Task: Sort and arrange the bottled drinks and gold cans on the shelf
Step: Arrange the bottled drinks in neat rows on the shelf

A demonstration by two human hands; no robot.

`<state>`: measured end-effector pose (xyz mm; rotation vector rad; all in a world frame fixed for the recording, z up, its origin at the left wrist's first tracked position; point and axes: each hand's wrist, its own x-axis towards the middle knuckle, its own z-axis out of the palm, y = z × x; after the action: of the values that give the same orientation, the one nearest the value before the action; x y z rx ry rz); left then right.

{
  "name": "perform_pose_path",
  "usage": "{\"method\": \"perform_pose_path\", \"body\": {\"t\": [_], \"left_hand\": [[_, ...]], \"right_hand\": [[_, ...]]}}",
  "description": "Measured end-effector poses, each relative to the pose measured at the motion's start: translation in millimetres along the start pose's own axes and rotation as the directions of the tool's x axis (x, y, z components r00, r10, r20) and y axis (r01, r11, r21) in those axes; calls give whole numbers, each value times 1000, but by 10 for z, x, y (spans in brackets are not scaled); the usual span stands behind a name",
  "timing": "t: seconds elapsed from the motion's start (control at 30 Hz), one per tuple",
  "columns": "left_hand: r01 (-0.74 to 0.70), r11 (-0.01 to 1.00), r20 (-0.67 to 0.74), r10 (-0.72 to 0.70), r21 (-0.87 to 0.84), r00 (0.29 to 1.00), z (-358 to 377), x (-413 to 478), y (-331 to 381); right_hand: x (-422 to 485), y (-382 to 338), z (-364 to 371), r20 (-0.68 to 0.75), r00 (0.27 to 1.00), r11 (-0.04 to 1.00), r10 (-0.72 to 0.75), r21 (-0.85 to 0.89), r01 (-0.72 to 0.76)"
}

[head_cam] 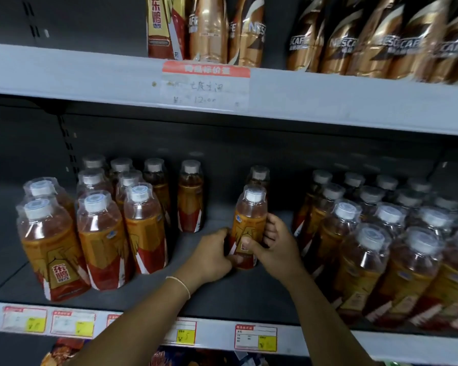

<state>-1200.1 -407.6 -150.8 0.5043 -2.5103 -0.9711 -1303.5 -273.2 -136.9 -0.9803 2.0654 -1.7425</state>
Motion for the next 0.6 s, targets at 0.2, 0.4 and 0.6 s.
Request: {"method": "perform_pose_path", "body": {"t": [0.2,0.4,0.6], "left_hand": [[25,998,15,-24,-55,1000,173,149,-3],[4,995,27,-2,-95,1000,247,222,-80],[-26,994,10,28,-109,1000,306,263,-118]], "right_hand": [[24,202,-40,-122,992,995,30,-94,-42],[16,338,6,-144,988,995,53,-82,-65],[51,414,9,-157,984,995,84,-38,-91]]}}
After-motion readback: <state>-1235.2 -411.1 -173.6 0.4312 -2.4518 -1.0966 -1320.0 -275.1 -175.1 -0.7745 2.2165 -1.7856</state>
